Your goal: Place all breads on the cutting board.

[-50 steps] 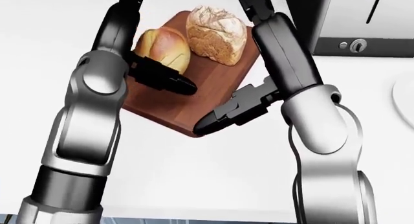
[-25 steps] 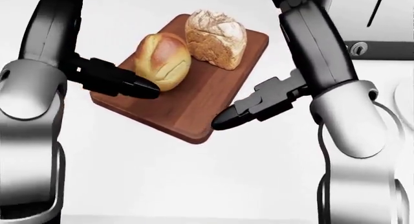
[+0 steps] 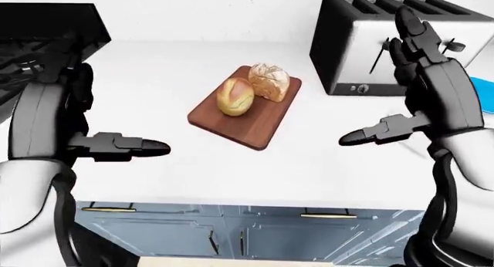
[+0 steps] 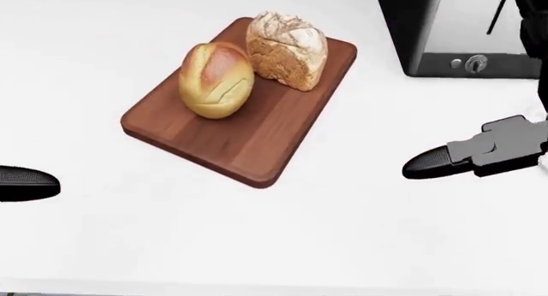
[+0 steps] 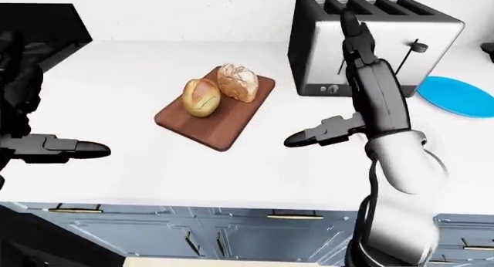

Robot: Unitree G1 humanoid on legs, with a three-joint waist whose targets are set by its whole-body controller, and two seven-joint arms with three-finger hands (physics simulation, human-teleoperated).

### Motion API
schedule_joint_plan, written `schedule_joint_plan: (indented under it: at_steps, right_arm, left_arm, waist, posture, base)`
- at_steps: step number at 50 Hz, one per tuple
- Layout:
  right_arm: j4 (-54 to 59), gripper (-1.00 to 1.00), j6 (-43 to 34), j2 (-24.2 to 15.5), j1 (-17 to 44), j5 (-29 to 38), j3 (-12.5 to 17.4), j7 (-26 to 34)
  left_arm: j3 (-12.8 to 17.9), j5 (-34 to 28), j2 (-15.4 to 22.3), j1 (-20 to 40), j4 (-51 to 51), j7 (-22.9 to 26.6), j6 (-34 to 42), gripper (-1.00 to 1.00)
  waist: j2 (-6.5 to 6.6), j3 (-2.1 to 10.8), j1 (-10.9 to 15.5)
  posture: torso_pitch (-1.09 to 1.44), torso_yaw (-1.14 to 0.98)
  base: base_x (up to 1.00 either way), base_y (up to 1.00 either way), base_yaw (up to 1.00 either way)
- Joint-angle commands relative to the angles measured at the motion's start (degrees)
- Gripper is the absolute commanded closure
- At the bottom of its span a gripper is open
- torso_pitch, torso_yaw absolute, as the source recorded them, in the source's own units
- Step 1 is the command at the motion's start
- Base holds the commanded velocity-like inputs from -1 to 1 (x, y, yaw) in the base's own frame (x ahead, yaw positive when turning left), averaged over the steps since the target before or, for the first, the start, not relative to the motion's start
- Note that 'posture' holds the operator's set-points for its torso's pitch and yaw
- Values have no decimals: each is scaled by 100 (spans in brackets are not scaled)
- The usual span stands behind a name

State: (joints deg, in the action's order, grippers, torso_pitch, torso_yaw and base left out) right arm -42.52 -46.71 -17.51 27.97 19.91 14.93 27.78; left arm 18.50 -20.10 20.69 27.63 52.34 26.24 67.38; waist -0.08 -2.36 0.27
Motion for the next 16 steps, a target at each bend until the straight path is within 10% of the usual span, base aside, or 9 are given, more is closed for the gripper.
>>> schedule_joint_plan:
  at_steps: [1, 7, 16]
  right_arm:
    - [-225, -100, -65, -203, 94, -326, 257, -140]
    - [-628, -100, -79, -496, -515, -1128, 1085, -355]
    - [-1117, -100, 267, -461, -1412, -2186, 2295, -978]
  left_arm:
    - [212, 214, 171, 132, 216, -39, 78, -100]
    - [851, 646, 409, 12, 748, -96, 505, -100]
    - [2140, 522, -333, -283, 763, 795, -631, -100]
  waist:
    - [11, 112, -6]
    - [-5, 86, 4]
    - [-33, 38, 26]
  posture:
    - [0, 0]
    - [0, 0]
    - [0, 0]
  base:
    - [0, 0, 0]
    - [0, 0, 0]
    - [0, 0, 0]
